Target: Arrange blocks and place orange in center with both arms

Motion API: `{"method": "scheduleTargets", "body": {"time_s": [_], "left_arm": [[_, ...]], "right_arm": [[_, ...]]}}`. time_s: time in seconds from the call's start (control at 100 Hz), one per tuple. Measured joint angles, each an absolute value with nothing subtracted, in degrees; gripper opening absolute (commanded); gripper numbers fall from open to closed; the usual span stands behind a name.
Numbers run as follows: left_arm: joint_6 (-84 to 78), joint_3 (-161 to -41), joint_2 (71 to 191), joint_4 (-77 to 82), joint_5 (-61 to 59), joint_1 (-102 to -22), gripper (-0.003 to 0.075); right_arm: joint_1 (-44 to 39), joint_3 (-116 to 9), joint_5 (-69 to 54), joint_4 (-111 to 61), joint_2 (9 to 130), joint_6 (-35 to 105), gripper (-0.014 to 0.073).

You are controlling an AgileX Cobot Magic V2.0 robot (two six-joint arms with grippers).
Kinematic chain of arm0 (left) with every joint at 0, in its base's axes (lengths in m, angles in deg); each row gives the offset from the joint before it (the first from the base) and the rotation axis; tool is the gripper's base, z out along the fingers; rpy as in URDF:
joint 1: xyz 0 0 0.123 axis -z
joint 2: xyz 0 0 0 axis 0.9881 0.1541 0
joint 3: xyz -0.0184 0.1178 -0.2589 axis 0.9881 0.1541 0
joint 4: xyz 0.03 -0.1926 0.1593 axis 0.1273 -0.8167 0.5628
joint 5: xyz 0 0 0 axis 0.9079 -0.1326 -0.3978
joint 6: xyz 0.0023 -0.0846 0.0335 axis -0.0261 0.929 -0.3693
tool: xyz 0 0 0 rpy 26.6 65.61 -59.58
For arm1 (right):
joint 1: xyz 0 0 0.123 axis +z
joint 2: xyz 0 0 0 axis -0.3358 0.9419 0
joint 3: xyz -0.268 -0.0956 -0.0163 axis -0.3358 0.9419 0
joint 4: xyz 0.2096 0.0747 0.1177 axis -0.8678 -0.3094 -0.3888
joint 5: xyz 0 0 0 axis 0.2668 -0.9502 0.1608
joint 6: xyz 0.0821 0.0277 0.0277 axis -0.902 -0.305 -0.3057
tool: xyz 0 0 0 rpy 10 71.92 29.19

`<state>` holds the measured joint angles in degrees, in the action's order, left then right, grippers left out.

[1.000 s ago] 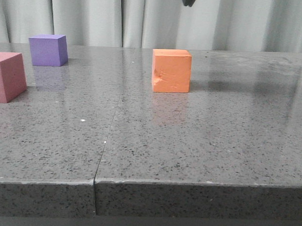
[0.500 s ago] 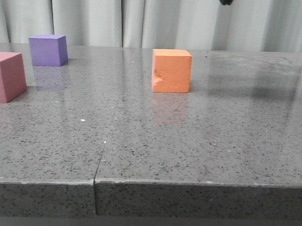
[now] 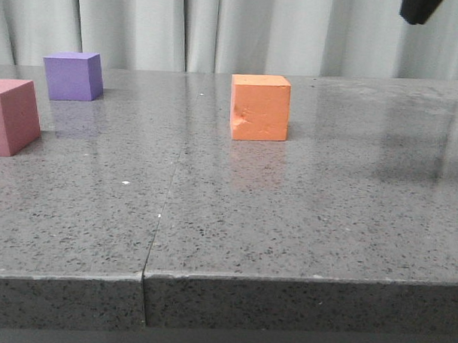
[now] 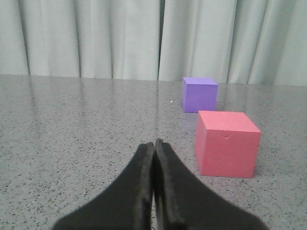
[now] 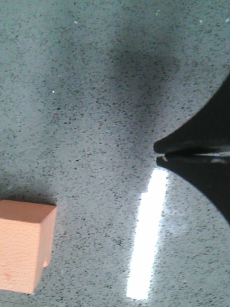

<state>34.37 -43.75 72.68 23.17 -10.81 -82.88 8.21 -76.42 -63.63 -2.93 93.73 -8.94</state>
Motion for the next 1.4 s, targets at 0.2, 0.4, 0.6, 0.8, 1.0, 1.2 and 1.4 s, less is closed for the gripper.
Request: {"method": "scheduleTargets", "body": {"time_s": [0.2,0.4,0.6,0.8,1.0,1.2,1.4], "left_arm": [[34.4,-43.7,72.7,23.2,-10.8,-82.9,-0.002],[34.4,-43.7,72.7,23.2,-10.8,-82.9,-0.002],[34.4,-43.7,72.7,23.2,-10.8,-82.9,-0.002],[34.4,-43.7,72.7,23.2,-10.8,-82.9,-0.002],[34.4,-43.7,72.7,23.2,-10.8,-82.9,-0.002],[34.4,-43.7,72.7,23.2,-10.8,-82.9,-0.002],[34.4,-43.7,72.7,23.2,-10.8,-82.9,-0.002]], "right_arm": [[8.2,-67.3,-58.1,-3.0,86.0,-8.8,-0.0067],[8.2,-57.9,-51.3,-3.5,77.4,-8.8,-0.0067],[8.2,-48.7,-43.7,-3.6,68.5,-8.8,-0.0067],[8.2,-39.9,-37.5,-3.6,59.9,-8.8,-0.0067],[8.2,-32.3,-32.1,-3.6,50.4,-8.8,-0.0067],[8.2,-26.3,-30.0,-3.6,41.7,-8.8,-0.0067],[8.2,-21.9,-29.8,-3.6,33.4,-8.8,-0.0067]]}}
